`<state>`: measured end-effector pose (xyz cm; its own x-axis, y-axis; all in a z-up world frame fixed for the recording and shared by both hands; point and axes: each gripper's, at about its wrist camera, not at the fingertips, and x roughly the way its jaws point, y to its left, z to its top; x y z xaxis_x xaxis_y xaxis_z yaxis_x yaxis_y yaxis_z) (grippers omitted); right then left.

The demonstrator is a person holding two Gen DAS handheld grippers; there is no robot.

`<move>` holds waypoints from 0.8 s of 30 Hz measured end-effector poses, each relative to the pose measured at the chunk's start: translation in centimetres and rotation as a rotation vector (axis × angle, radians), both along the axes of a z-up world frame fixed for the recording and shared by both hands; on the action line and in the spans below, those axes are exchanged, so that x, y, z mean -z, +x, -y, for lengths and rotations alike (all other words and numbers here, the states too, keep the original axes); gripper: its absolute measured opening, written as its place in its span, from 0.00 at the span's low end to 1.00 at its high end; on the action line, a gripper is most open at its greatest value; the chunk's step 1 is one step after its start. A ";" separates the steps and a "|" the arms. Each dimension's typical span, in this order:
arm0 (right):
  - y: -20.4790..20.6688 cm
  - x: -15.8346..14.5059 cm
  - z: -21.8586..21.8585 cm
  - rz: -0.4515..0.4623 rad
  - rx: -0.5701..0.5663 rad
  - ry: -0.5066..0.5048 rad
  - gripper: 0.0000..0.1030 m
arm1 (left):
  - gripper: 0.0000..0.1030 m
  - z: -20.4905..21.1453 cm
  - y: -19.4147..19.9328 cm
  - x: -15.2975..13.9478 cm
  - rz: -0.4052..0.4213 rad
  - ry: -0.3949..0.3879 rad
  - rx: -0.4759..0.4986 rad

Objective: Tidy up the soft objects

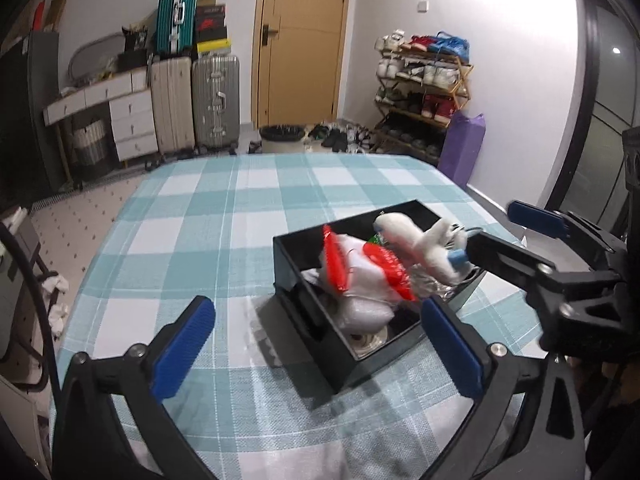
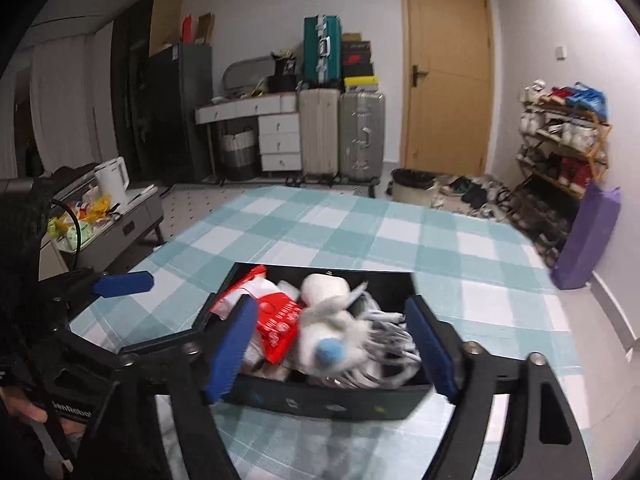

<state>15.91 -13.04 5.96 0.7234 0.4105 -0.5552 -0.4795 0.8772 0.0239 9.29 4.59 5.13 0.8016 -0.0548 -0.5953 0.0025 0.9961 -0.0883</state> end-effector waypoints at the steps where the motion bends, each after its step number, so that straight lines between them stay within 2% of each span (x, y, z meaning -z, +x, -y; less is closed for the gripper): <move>1: -0.4 0.0 0.8 0.005 0.014 0.007 0.90 | 1.00 0.2 -0.2 -0.1 0.008 0.008 0.000; 2: -0.8 -0.1 1.4 0.009 0.024 0.019 0.97 | 1.00 0.4 -0.3 -0.1 0.012 0.018 -0.007; 4: -1.5 0.0 2.9 0.010 0.036 0.048 0.99 | 1.00 0.6 -0.6 0.1 0.017 0.024 -0.017; 13: -3.5 1.9 5.1 0.004 0.027 0.078 1.00 | 1.00 1.3 -1.2 1.2 0.042 0.005 -0.034; 18: -4.2 2.7 5.3 0.029 0.016 0.080 1.00 | 1.00 2.2 -1.2 2.3 0.045 0.038 -0.015; 24: -4.4 2.9 5.4 0.057 0.014 0.082 1.00 | 1.00 2.8 -1.3 2.7 0.089 0.050 -0.014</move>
